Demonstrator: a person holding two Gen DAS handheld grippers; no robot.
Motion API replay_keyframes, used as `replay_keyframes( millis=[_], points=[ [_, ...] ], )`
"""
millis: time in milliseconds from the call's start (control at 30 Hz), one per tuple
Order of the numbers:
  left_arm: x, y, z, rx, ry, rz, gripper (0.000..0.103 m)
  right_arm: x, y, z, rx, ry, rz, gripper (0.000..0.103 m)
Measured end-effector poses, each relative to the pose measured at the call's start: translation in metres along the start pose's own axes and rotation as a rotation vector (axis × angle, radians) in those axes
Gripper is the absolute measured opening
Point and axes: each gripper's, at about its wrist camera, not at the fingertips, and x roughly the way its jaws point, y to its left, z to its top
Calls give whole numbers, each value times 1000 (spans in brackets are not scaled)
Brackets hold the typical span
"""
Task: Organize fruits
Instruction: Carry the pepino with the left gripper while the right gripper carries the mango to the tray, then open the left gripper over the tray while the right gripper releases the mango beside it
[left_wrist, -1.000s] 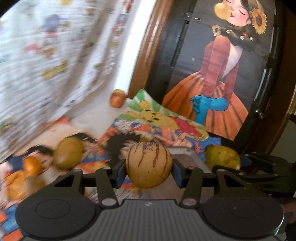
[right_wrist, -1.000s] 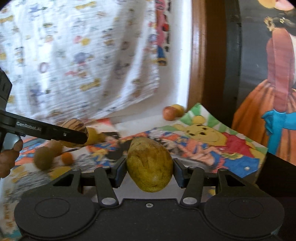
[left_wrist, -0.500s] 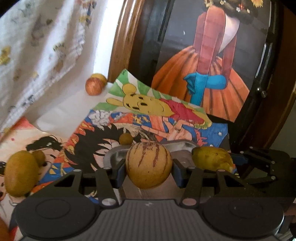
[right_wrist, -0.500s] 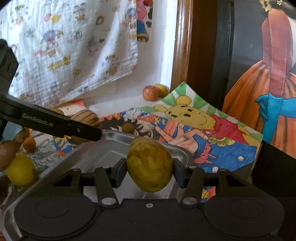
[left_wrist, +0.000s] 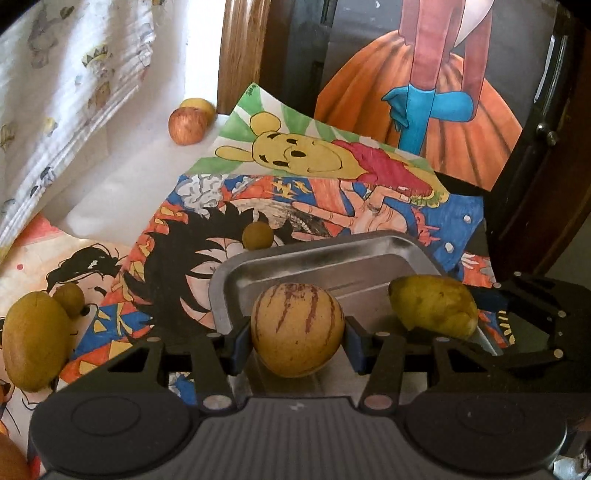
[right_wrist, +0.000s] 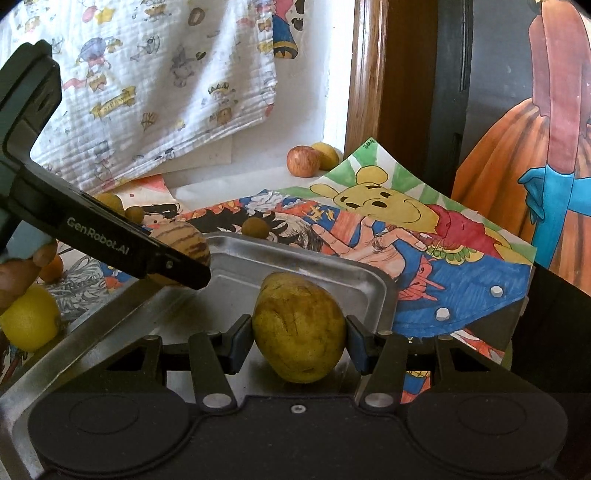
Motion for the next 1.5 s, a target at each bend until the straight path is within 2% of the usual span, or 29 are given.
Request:
replay_keyframes(
  millis=[133, 300, 433, 500, 600, 800, 867, 933, 1067, 1367, 1500],
  points=[
    [5, 2, 1, -13, 43, -14, 56, -1, 0, 0, -5, 0, -2, 55],
    [6, -1, -1, -4, 54, -17, 57, -2, 1, 0, -4, 1, -7, 55],
    [-1, 0, -3, -7, 22, -26, 68, -7, 4, -2, -7, -7, -16, 57],
    [-6, 1, -5, -13, 8, -12, 78, -12, 5, -2, -14, -11, -16, 57],
    [-15, 3, -7, -29, -11, 0, 79, -20, 10, -1, -32, -24, -32, 59],
    [-52, 9, -17, -99, -106, -17, 92, -48, 20, 3, -20, -64, -36, 72],
    [-67, 7, -23, -107, -142, -11, 100, -61, 25, 5, -18, -85, -35, 78],
    [-84, 6, -32, -116, -190, 11, 102, -75, 30, 6, -17, -106, -36, 82],
    [-114, 1, -55, -118, -263, 55, 102, -101, 41, 6, -11, -144, -31, 89],
    [-167, -12, -105, -105, -344, 122, 103, -158, 66, -4, 9, -197, -37, 102],
    [-186, -18, -128, -90, -369, 134, 103, -180, 78, -13, 25, -196, -38, 102]
  ],
)
